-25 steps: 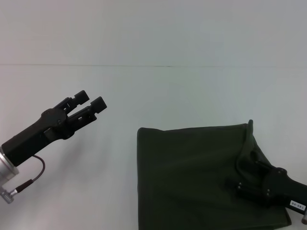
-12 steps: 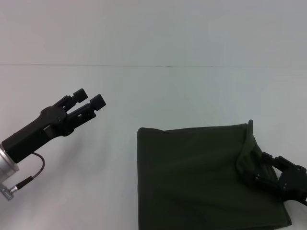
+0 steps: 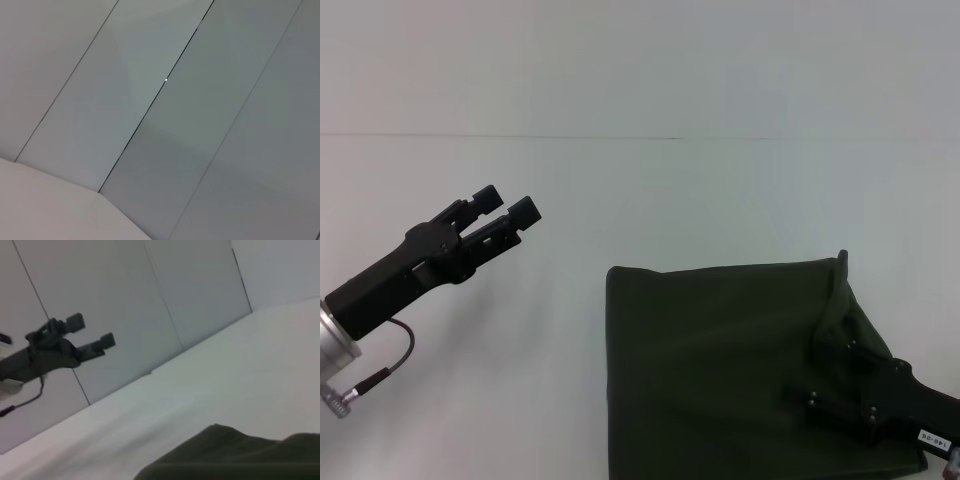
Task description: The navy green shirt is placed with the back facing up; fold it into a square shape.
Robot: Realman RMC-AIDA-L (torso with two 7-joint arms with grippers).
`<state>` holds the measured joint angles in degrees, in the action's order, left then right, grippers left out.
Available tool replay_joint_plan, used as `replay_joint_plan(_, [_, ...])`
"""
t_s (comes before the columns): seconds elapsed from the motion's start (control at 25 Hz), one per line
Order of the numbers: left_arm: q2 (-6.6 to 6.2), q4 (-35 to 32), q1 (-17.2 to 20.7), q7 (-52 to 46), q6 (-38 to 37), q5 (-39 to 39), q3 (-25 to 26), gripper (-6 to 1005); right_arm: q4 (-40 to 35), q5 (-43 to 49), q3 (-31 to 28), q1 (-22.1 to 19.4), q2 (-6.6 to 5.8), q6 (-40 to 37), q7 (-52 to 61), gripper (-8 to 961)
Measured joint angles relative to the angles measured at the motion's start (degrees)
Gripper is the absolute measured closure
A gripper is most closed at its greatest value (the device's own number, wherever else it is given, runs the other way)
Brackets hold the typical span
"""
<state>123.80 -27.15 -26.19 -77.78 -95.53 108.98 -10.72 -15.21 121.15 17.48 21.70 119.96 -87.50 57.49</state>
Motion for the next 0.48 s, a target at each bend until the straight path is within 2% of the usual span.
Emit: replay_joint_plan(0.48, [-0.06, 0.0, 0.0, 0.0, 0.28, -0.41, 0.0, 53, -0.05, -0.47, -1.47, -0.41, -0.24, 4.62, 2.47, 38])
